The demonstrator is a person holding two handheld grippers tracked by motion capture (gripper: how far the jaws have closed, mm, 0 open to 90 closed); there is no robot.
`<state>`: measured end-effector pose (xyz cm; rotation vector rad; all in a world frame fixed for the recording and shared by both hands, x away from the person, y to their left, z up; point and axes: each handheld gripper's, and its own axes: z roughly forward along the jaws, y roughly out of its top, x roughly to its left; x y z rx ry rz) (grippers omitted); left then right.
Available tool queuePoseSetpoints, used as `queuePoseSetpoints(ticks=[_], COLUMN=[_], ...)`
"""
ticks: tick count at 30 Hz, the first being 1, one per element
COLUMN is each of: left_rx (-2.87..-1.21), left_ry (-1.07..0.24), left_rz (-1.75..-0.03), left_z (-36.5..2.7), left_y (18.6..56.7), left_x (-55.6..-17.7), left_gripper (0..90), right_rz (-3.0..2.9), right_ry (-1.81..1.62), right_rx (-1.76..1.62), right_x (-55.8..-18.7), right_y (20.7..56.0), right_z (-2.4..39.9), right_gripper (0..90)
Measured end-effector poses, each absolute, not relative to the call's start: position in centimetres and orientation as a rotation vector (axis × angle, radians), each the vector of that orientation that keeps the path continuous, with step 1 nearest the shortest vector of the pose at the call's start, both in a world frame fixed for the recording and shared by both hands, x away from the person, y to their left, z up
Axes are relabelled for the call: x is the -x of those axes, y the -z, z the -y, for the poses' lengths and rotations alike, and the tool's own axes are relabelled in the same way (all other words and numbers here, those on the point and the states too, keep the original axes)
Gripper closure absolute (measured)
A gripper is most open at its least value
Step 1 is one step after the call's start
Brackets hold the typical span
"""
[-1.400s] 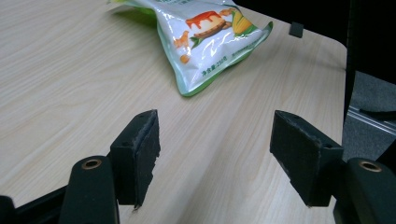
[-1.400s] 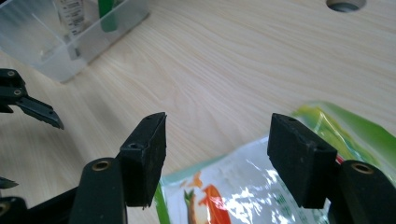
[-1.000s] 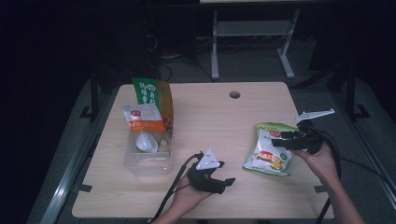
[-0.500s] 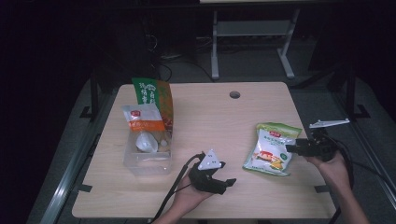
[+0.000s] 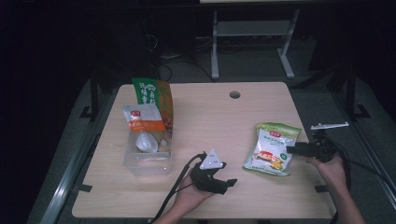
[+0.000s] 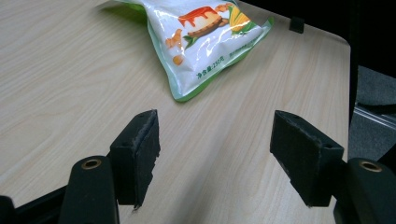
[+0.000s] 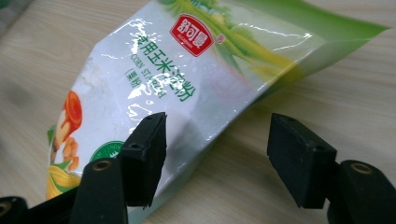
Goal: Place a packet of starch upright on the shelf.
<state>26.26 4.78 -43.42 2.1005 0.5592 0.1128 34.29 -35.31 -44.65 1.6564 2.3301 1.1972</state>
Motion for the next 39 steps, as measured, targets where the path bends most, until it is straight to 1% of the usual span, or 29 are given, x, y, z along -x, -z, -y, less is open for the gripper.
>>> queuePoseSetpoints(ticks=[1, 2, 3, 4, 5, 6, 7, 8, 9, 10, 14, 17, 20, 22, 23, 24, 25, 28, 33, 39], left_rx=[-2.102, -2.102, -2.100, -2.100, -2.095, -2.095, -2.100, -2.094, -2.096, -2.096, -2.098, -2.103, -2.095, -2.090, -2.088, -2.088, -2.087, -2.087, -2.074, -2.075], left_ry=[-0.111, -0.111, -0.110, -0.110, -0.108, -0.108, -0.110, -0.108, -0.108, -0.112, -0.113, -0.117, -0.111, -0.097, -0.093, -0.093, -0.088, -0.089, -0.063, -0.034], left_rz=[-0.559, -0.559, -0.564, -0.564, -0.569, -0.569, -0.566, -0.573, -0.575, -0.574, -0.591, -0.594, -0.599, -0.603, -0.604, -0.604, -0.607, -0.610, -0.631, -0.645], left_z=[-4.8, -4.8, -4.9, -4.9, -5.0, -5.0, -5.0, -5.1, -5.1, -5.2, -5.5, -5.6, -5.5, -5.5, -5.4, -5.4, -5.4, -5.5, -5.4, -5.0], left_y=[43.5, 43.5, 43.5, 43.5, 43.5, 43.5, 43.5, 43.5, 43.5, 43.6, 43.6, 43.7, 43.7, 43.8, 43.8, 43.8, 43.9, 43.9, 44.2, 44.5], left_x=[-26.3, -26.3, -26.3, -26.3, -26.3, -26.3, -26.3, -26.4, -26.4, -26.5, -26.7, -26.7, -26.8, -26.9, -26.9, -26.9, -27.0, -27.1, -27.5, -27.8], left_gripper=[32.4, 32.4, 32.4, 32.4, 32.5, 32.5, 32.4, 32.4, 32.4, 32.4, 32.3, 32.3, 32.4, 32.3, 32.3, 32.4, 32.4, 32.4, 32.4, 31.9], right_rz=[-2.333, -2.333, -2.332, -2.332, -2.335, -2.335, -2.351, -2.351, -2.366, -2.377, -2.401, -2.459, -2.463, -2.485, -2.506, -2.506, -2.533, -2.548, -2.567, -2.526], right_ry=[-1.231, -1.231, -1.273, -1.273, -1.309, -1.309, -1.352, -1.352, -1.361, -1.360, -1.334, -1.381, -1.389, -1.377, -1.348, -1.348, -1.312, -1.287, -1.336, -1.411], right_rx=[-1.668, -1.668, -1.672, -1.672, -1.674, -1.674, -1.672, -1.672, -1.661, -1.640, -1.607, -1.616, -1.616, -1.590, -1.561, -1.561, -1.507, -1.464, -1.376, -1.331], right_x=[-34.4, -34.4, -34.6, -34.6, -34.7, -34.7, -34.7, -34.7, -34.5, -34.5, -34.3, -34.3, -34.3, -34.2, -34.2, -34.2, -34.0, -33.9, -33.1, -32.4], right_y=[44.8, 44.8, 44.9, 44.9, 45.1, 45.1, 45.1, 45.1, 45.1, 45.1, 44.9, 45.2, 45.2, 45.1, 44.9, 44.9, 44.5, 44.3, 43.9, 43.2], right_z=[35.3, 35.3, 35.2, 35.2, 35.1, 35.1, 34.9, 34.9, 34.8, 34.7, 34.2, 34.0, 33.7, 33.2, 32.7, 32.7, 31.9, 31.0, 29.2, 28.6], right_gripper=[43.4, 43.4, 50.7, 50.7, 56.7, 56.7, 67.8, 67.8, 76.2, 79.5, 80.4, 74.9, 75.5, 79.5, 83.1, 83.1, 86.8, 88.1, 88.8, 89.0])
